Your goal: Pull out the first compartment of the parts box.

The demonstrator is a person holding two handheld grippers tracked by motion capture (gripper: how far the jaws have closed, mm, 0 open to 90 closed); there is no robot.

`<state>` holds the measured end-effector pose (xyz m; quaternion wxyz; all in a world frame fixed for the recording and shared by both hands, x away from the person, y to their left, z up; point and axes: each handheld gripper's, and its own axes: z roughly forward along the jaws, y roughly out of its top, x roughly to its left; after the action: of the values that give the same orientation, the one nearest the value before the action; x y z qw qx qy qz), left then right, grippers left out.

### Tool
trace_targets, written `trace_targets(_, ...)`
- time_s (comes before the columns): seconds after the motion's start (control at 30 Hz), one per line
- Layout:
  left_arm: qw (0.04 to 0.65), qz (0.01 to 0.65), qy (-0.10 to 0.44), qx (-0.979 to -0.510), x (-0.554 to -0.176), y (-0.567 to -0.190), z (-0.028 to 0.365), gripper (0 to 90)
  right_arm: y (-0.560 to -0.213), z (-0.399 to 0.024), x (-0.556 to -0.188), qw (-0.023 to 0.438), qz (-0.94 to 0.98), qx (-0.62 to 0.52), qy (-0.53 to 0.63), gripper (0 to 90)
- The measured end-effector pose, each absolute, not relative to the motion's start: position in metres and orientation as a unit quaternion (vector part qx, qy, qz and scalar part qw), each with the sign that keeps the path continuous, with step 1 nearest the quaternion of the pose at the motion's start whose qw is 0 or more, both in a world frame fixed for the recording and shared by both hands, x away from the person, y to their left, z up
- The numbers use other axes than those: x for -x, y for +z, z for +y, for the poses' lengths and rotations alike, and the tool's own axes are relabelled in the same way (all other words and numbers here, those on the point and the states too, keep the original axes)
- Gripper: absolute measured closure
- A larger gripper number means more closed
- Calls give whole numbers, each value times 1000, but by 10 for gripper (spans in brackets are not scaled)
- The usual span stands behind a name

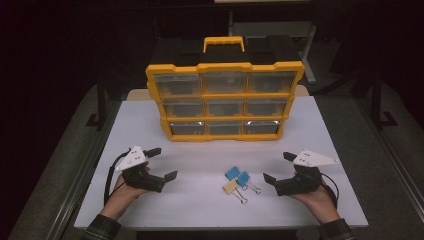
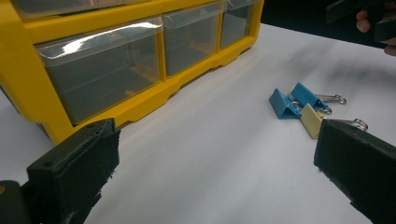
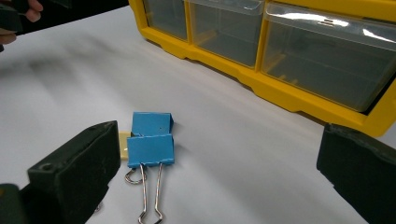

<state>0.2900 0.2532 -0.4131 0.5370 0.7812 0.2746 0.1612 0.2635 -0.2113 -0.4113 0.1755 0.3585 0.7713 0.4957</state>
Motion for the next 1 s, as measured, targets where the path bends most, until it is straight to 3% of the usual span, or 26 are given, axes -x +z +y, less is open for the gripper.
trace_targets(1.0, 547, 259, 159, -780, -303, -408, 232, 0, -413, -204, -265, 165, 775, -351, 498, 0)
